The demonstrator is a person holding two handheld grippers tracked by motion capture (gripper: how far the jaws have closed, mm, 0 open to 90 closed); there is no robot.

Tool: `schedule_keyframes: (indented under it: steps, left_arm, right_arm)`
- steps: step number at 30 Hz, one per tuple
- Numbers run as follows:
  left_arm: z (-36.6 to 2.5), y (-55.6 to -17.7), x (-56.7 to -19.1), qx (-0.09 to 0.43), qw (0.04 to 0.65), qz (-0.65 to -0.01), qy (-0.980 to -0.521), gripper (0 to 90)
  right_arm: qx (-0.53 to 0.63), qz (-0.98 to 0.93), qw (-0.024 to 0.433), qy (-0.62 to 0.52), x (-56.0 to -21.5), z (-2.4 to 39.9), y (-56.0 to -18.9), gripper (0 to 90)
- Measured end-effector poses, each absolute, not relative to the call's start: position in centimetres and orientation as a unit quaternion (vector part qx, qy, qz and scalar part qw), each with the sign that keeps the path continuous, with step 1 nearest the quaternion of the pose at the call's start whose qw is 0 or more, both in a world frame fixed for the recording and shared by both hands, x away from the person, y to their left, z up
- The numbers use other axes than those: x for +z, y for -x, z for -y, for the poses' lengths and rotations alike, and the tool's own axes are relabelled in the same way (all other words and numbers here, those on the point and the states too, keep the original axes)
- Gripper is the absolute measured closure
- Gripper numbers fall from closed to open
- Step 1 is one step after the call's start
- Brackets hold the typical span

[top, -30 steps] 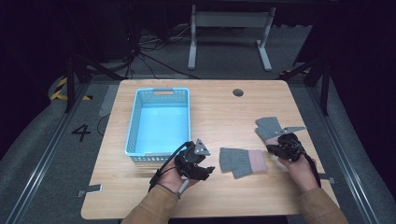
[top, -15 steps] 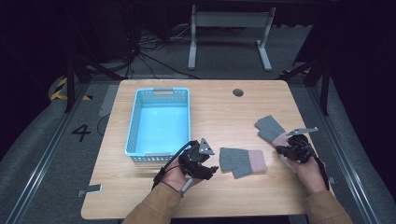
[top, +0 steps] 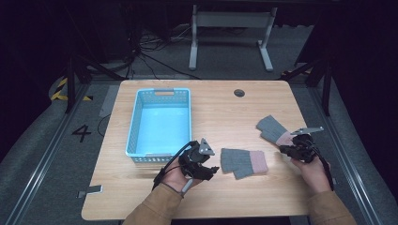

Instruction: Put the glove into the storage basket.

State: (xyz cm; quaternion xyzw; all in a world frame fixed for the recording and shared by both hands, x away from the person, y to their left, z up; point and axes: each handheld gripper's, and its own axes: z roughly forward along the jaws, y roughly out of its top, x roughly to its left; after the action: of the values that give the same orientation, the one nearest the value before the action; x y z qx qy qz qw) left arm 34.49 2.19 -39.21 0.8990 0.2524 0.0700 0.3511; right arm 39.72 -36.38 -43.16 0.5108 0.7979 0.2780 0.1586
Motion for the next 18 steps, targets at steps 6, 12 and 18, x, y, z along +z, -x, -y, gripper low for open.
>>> schedule_keyframes:
  steps: [6,12,18]
  left_arm:
    - [-2.5,-34.4,-39.2,0.072,0.352,-0.256,-0.897,43.8]
    - [-2.9,-34.3,-39.1,0.074,0.352,-0.263,-0.895,43.8]
    - [-2.9,-34.3,-39.0,0.073,0.351,-0.263,-0.896,43.8]
  right_arm:
    - [0.303,-0.797,0.174,-0.492,-41.8,36.3,-39.7,72.8]
    - [0.31,-0.805,0.171,-0.476,-40.6,36.3,-40.8,53.1]
    - [0.284,-0.819,0.158,-0.474,-39.8,35.8,-43.1,46.1]
